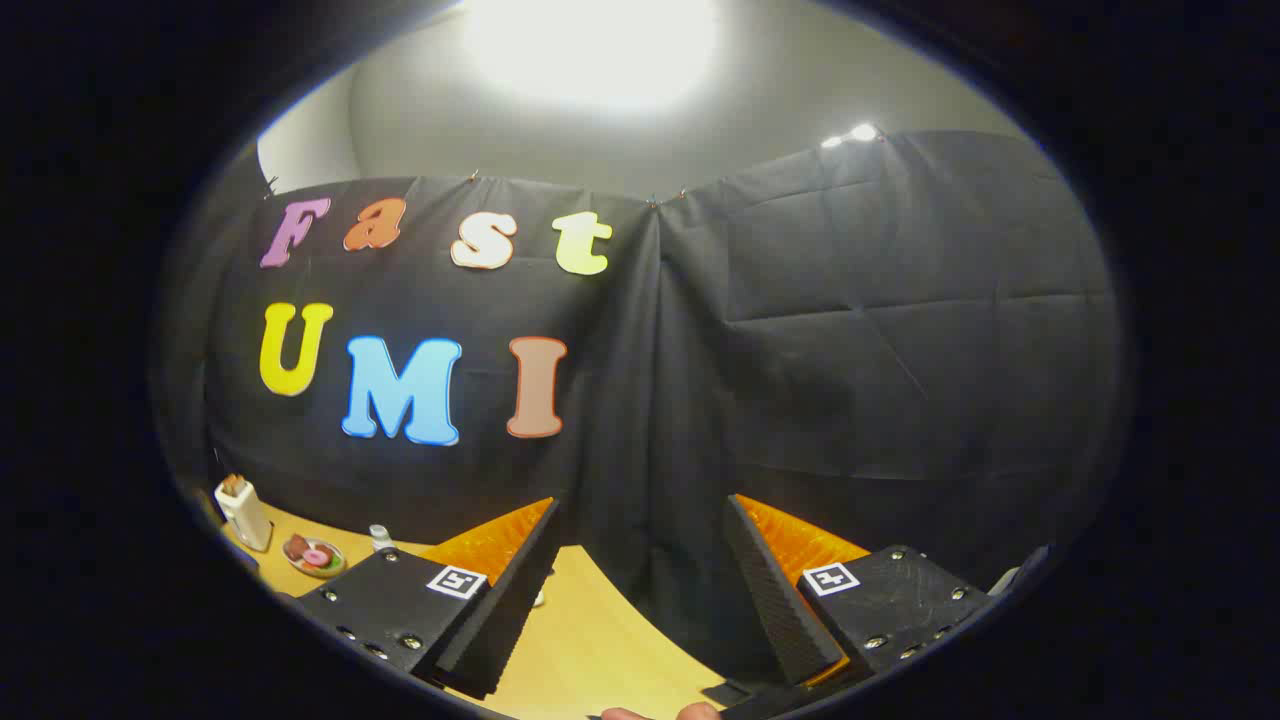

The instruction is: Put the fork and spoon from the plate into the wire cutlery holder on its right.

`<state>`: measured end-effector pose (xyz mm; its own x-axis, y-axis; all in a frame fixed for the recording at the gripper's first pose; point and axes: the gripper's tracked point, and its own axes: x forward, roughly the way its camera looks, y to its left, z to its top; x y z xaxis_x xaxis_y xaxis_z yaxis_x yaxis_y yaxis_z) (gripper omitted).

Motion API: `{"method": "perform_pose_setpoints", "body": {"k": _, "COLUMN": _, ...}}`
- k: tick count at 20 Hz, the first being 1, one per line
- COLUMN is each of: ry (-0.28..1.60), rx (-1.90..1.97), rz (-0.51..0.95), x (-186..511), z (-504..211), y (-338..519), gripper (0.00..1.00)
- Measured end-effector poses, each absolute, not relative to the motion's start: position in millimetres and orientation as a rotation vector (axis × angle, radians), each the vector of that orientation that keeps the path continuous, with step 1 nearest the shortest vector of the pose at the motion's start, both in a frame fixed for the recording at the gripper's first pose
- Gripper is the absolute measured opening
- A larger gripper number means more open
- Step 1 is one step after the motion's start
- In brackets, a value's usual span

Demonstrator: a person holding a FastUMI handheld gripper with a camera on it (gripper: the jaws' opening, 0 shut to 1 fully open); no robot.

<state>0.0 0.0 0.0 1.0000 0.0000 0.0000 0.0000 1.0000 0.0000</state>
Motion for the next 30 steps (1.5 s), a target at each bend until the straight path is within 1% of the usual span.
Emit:
{"method": "perform_pose_setpoints", "body": {"k": 4, "ry": 0.019, "rx": 0.026, "rz": 0.152, "x": -2, "z": -7, "y": 96, "gripper": 0.99}}
{"method": "perform_pose_setpoints", "body": {"k": 7, "ry": 0.005, "rx": -0.042, "rz": 0.272, "x": -9, "z": -13, "y": 155, "gripper": 0.99}}
{"method": "perform_pose_setpoints", "body": {"k": 10, "ry": 0.038, "rx": -0.02, "rz": 0.381, "x": -18, "z": -25, "y": 214, "gripper": 0.99}}
{"method": "perform_pose_setpoints", "body": {"k": 13, "ry": 0.114, "rx": 0.001, "rz": 0.385, "x": -21, "z": -44, "y": 246, "gripper": 0.99}}
{"method": "perform_pose_setpoints", "body": {"k": 16, "ry": 0.103, "rx": 0.009, "rz": 0.379, "x": -18, "z": -46, "y": 279, "gripper": 0.99}}
{"method": "perform_pose_setpoints", "body": {"k": 21, "ry": 0.056, "rx": -0.022, "rz": 0.434, "x": -25, "z": -50, "y": 328, "gripper": 0.99}}
{"method": "perform_pose_setpoints", "body": {"k": 24, "ry": 0.073, "rx": -0.05, "rz": 0.437, "x": -29, "z": -68, "y": 337, "gripper": 0.99}}
{"method": "perform_pose_setpoints", "body": {"k": 27, "ry": 0.018, "rx": -0.047, "rz": 0.429, "x": -34, "z": -59, "y": 339, "gripper": 0.99}}
{"method": "perform_pose_setpoints", "body": {"k": 30, "ry": 0.062, "rx": -0.039, "rz": 0.485, "x": -48, "z": -86, "y": 351, "gripper": 0.99}}
